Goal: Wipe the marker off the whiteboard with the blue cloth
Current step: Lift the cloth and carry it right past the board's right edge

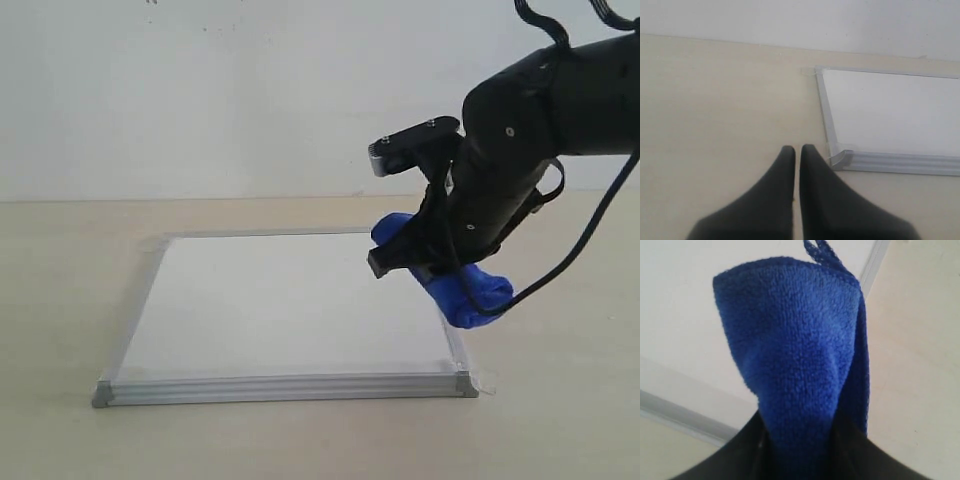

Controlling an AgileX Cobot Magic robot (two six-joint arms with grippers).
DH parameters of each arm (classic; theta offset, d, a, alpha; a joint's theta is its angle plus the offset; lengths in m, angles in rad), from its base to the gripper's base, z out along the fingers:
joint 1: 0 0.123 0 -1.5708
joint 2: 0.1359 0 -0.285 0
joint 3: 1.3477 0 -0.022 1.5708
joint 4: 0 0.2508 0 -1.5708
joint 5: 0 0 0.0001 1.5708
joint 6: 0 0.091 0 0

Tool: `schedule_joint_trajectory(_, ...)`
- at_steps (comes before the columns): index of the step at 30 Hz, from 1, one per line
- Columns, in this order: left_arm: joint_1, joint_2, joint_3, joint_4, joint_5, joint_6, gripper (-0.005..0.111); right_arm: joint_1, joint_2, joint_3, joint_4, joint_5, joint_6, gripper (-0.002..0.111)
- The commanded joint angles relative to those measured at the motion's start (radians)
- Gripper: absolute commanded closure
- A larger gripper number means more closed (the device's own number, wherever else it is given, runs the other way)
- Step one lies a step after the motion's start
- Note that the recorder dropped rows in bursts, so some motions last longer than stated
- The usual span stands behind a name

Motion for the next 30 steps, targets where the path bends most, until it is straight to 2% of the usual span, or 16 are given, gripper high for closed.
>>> schedule_joint_trajectory(1, -0.005, -0.002, -0.001, -0.009, -0.002, -0.008, 0.103, -0.009, -0.008, -0.001, -0.083, -0.024, 0.150, 0.109)
schedule_joint_trajectory(4, -0.005, -0.002, -0.001, -0.009, -0.002, -0.008, 0.103, -0.011, 0.016, -0.001, -0.237, -0.024, 0.353, 0.109)
schedule_joint_trajectory(6, -0.005, -0.002, -0.001, -0.009, -0.002, -0.008, 0.103, -0.036, 0.044, -0.001, -0.259, -0.033, 0.406, 0.109)
schedule_joint_trajectory(13, -0.005, -0.002, -0.001, -0.009, -0.002, -0.008, 0.103, -0.161, 0.132, -0.001, -0.251, -0.112, 0.381, 0.109)
schedule_joint_trajectory(17, -0.005, -0.002, -0.001, -0.009, -0.002, -0.008, 0.103, -0.179, 0.175, -0.011, -0.251, -0.174, 0.347, 0.109)
schedule_joint_trajectory(30, -0.005, -0.002, -0.001, -0.009, -0.002, -0.008, 0.103, -0.181, 0.318, -0.143, -0.194, -0.166, 0.297, 0.109)
